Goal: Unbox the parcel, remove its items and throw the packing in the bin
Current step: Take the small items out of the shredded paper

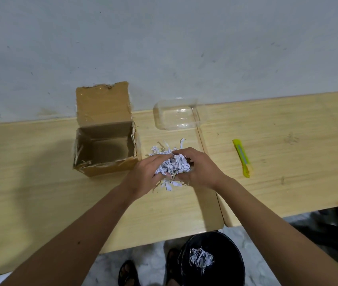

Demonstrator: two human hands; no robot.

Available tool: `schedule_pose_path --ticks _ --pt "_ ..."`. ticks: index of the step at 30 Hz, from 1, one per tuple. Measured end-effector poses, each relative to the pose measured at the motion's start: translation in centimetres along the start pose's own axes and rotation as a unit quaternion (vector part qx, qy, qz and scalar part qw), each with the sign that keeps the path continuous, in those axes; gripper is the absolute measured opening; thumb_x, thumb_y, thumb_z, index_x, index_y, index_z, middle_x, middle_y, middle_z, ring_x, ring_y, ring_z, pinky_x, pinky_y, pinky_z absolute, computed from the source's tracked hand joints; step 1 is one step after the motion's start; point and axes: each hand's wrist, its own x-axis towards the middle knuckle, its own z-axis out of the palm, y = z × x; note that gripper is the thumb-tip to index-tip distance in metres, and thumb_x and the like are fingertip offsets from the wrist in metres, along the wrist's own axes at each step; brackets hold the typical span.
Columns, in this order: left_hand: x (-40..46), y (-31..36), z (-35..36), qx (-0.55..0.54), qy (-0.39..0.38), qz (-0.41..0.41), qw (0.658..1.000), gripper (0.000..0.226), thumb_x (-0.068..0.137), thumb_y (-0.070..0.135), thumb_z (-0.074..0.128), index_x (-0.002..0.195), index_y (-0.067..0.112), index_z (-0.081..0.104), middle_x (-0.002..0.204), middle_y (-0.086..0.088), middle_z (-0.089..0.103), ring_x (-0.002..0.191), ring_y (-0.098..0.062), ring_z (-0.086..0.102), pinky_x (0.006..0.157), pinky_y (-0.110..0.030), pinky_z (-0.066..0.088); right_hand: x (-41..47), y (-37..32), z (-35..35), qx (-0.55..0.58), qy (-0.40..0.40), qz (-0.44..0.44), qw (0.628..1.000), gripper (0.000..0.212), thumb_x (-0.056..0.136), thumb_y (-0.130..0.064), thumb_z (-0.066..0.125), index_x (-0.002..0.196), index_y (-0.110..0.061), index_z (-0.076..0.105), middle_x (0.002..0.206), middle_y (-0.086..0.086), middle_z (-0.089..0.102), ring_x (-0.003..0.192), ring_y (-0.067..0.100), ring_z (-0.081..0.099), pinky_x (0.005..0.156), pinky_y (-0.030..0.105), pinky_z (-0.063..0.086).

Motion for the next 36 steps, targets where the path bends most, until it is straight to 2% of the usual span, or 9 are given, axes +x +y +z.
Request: schedule_pose_path --ticks 2,7,14,18,20,22,24,29,36 --pt "0.4 0.2 0.3 -0.019 0.001 -0.017 1.000 0.058 0.092 0.020 0.079 0.145 0.008 0.059 0.137 -0.009 0.069 0.126 -0.021 0.063 0.113 -0.012 0.037 0.4 0.0 -0.5 -0.005 -0.002 0.009 1.000 0.071 0.067 -0.018 0.095 0.131 -0.023 0.065 0.120 -0.005 0.067 0.104 0.015 0.068 0.092 0.033 0.056" --pt "1.8 0.4 1.1 -0.095 0.040 -0.099 0.990 0.050 0.093 0.024 0.079 0.138 0.011 0.063 0.126 -0.006 0.073 0.115 -0.021 0.069 0.100 -0.034 0.054 1.5 -0.2 -1.7 0.008 0.012 0.021 1.000 0.046 0.072 -0.019 0.094 0.114 -0.017 0.073 0.098 -0.005 0.075 0.086 0.009 0.070 0.082 0.026 0.057" --pt "3.2 0.2 1.5 -0.187 0.035 -0.178 0.965 0.033 0.098 0.024 0.074 0.127 0.010 0.066 0.114 -0.004 0.076 0.107 -0.017 0.072 0.095 -0.028 0.054 3.0 0.5 -1.9 0.015 0.029 0.038 0.999 0.036 0.078 -0.032 0.090 0.097 -0.008 0.070 0.084 0.010 0.072 0.079 0.030 0.066 0.074 0.040 0.053" --pt "3.4 -0.1 1.7 -0.207 0.035 -0.198 0.957 0.030 0.098 0.025 0.074 0.124 0.009 0.067 0.114 -0.001 0.076 0.108 -0.016 0.071 0.097 -0.027 0.053 3.5 0.9 -1.7 0.035 0.030 0.056 0.997 0.037 0.078 -0.033 0.089 0.091 -0.005 0.067 0.082 0.016 0.070 0.077 0.034 0.064 0.072 0.040 0.053" --pt "3.4 0.0 1.7 -0.207 0.037 -0.198 0.957 0.031 0.099 0.024 0.073 0.126 0.010 0.067 0.116 0.000 0.076 0.110 -0.014 0.071 0.098 -0.027 0.053 3.5 0.7 -1.9 0.044 0.027 0.059 0.997 0.035 0.078 -0.029 0.090 0.091 -0.006 0.068 0.082 0.014 0.070 0.072 0.026 0.063 0.070 0.033 0.052" --pt "3.4 0.0 1.6 -0.207 0.038 -0.199 0.957 0.032 0.099 0.024 0.073 0.127 0.011 0.067 0.117 0.001 0.076 0.111 -0.014 0.071 0.099 -0.029 0.053 3.4 0.5 -2.2 0.053 0.023 0.058 0.997 0.031 0.076 -0.026 0.091 0.093 -0.014 0.069 0.079 -0.001 0.069 0.069 0.004 0.060 0.067 0.017 0.048" --pt "3.3 0.0 1.6 -0.211 0.037 -0.205 0.955 0.034 0.098 0.026 0.074 0.128 0.012 0.067 0.118 0.002 0.076 0.112 -0.015 0.071 0.101 -0.034 0.055 3.2 0.5 -2.5 0.062 0.021 0.057 0.996 0.035 0.074 -0.026 0.093 0.101 -0.022 0.071 0.084 -0.011 0.069 0.073 -0.004 0.061 0.069 0.009 0.047" --pt "3.2 0.2 1.5 -0.209 0.037 -0.216 0.953 0.036 0.098 0.029 0.074 0.130 0.013 0.066 0.120 0.003 0.075 0.113 -0.012 0.070 0.104 -0.039 0.054 2.4 0.5 -3.4 0.073 0.060 0.053 0.994 0.061 0.067 -0.035 0.096 0.122 -0.029 0.071 0.115 -0.013 0.069 0.099 0.015 0.065 0.080 0.028 0.054" --pt "3.1 0.3 1.4 -0.220 0.044 -0.225 0.948 0.035 0.097 0.033 0.074 0.127 0.015 0.067 0.117 0.003 0.076 0.112 -0.015 0.071 0.102 -0.046 0.056 0.0 -0.9 -3.3 0.102 0.113 -0.048 0.987 0.060 0.075 -0.013 0.090 0.128 -0.030 0.067 0.129 -0.011 0.057 0.096 0.020 0.064 0.080 0.030 0.055"
